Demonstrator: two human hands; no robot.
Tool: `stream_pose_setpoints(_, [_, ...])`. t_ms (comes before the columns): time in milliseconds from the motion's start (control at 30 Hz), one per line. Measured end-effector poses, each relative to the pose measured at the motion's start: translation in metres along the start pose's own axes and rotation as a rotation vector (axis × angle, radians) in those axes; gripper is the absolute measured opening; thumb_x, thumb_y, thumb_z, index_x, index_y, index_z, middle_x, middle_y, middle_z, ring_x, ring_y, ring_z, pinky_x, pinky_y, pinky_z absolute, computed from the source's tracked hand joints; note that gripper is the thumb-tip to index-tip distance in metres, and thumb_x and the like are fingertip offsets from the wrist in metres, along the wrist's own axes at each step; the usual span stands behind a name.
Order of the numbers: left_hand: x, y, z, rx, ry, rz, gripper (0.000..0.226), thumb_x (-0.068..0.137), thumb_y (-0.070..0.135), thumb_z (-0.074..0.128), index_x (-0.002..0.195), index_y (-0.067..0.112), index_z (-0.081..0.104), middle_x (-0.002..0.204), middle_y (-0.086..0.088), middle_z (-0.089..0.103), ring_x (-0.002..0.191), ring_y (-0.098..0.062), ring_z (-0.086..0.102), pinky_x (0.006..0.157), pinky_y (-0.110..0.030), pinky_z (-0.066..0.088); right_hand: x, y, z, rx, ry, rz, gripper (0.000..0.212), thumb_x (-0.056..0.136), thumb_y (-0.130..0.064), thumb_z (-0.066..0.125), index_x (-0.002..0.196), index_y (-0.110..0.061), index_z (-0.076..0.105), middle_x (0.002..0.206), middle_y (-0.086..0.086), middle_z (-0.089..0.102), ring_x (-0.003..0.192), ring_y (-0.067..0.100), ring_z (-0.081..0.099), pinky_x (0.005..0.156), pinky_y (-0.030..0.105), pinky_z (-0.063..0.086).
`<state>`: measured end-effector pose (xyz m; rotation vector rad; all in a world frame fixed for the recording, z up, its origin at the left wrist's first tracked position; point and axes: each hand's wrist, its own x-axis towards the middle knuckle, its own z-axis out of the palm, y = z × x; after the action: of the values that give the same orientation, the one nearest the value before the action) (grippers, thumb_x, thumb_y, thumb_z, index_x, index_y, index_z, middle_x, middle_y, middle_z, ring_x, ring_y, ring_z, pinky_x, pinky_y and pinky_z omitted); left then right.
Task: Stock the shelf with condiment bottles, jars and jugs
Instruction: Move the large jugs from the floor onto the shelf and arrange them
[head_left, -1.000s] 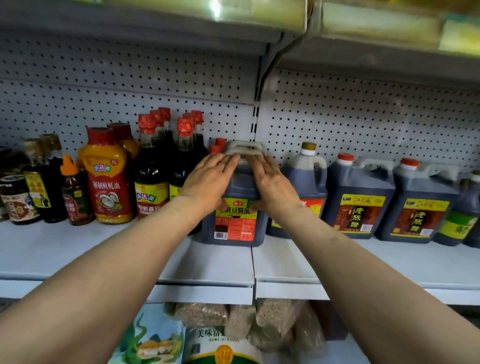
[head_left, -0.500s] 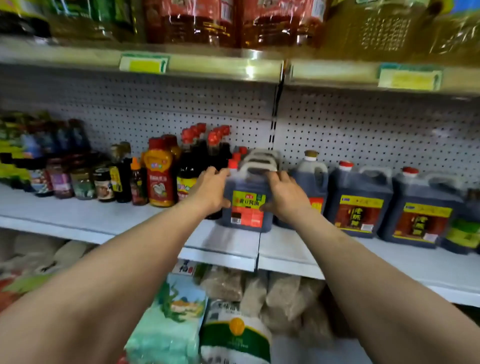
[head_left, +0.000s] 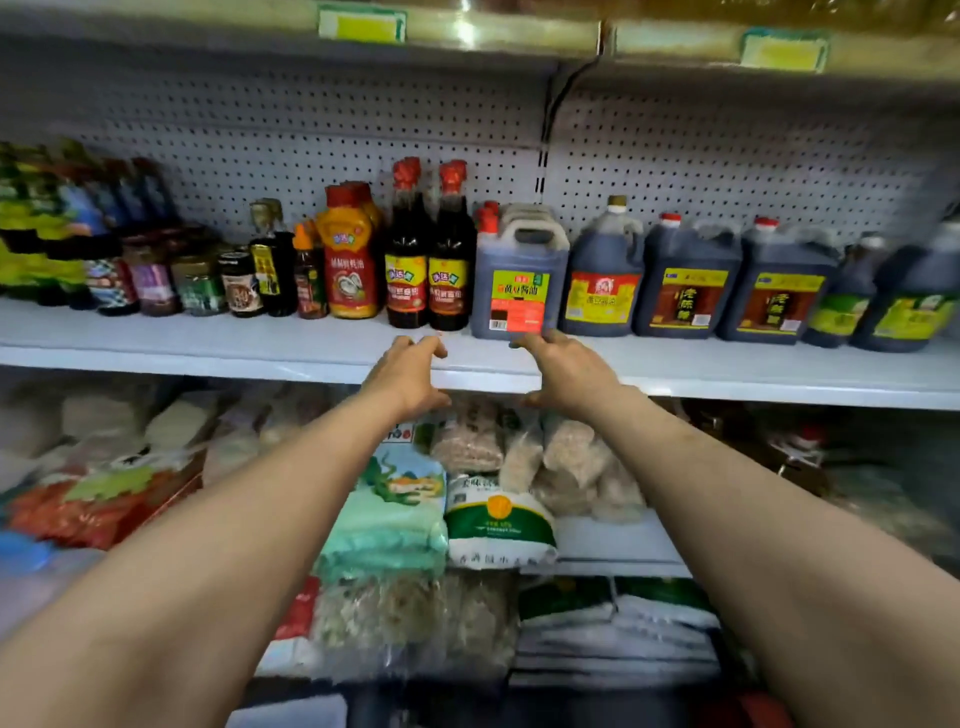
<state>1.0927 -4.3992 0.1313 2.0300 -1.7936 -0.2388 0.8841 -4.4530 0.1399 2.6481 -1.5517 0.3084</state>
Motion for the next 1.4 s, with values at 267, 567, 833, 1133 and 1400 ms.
stream_pose_setpoints(267, [-0.081,-0.086,0.010,-0.033,-0.161,0.118,0.071,0.075,0.031,0.083,0.136,0.026,0.048,0.136,-0.009,0.040,0.122,-0.031,0.049,0.097,-0.037,0.045,-0.086,-0.102,0.043,-0.066,-0.131,0.168,0.084,0.078,-0.043,0.079,0.147,-0.019,0.036,0.135,0.015,0.050,0.120,0.037,0.054,0.093,0.044,0.048])
stream_pose_setpoints(567, [-0.148,-0.142,0.044,-0.005,-0.329,0.090,0.075,0.074,0.031,0.084,0.138,0.029,0.045,0.146,-0.004,0.033,0.132,-0.026,0.039,0.104,-0.041,0.042,-0.140,-0.150,0.093,-0.021,-0.270,0.218,0.084,0.076,-0.041,0.081,0.146,-0.030,0.035,0.139,0.011,0.049,0.119,0.036,0.055,0.093,0.041,0.048])
stream_pose_setpoints(833, [-0.186,-0.177,0.089,0.052,-0.433,-0.055,0.072,0.079,0.025,0.080,0.141,0.026,0.044,0.144,-0.007,0.035,0.132,-0.030,0.041,0.107,-0.042,0.040,-0.158,-0.160,0.163,0.116,-0.372,0.184,0.079,0.080,-0.038,0.078,0.146,-0.027,0.036,0.140,0.012,0.044,0.120,0.036,0.055,0.092,0.043,0.049])
stream_pose_setpoints(1133, [-0.254,-0.239,0.193,-0.020,-0.598,-0.238,0.071,0.076,0.036,0.081,0.137,0.018,0.049,0.140,-0.011,0.039,0.126,-0.031,0.045,0.102,-0.038,0.042,-0.215,-0.158,0.300,0.223,-0.631,0.184,0.077,0.084,-0.040,0.074,0.147,-0.022,0.034,0.144,0.015,0.041,0.124,0.037,0.052,0.094,0.045,0.049])
stream_pose_setpoints(1400, [-0.311,-0.312,0.313,-0.103,-0.646,-0.351,0.066,0.081,0.041,0.076,0.137,0.017,0.049,0.143,-0.010,0.043,0.127,-0.028,0.047,0.106,-0.036,0.039,-0.263,-0.160,0.434,0.330,-0.695,0.258,0.067,0.089,-0.043,0.068,0.144,-0.017,0.040,0.142,0.015,0.043,0.127,0.036,0.048,0.100,0.045,0.045])
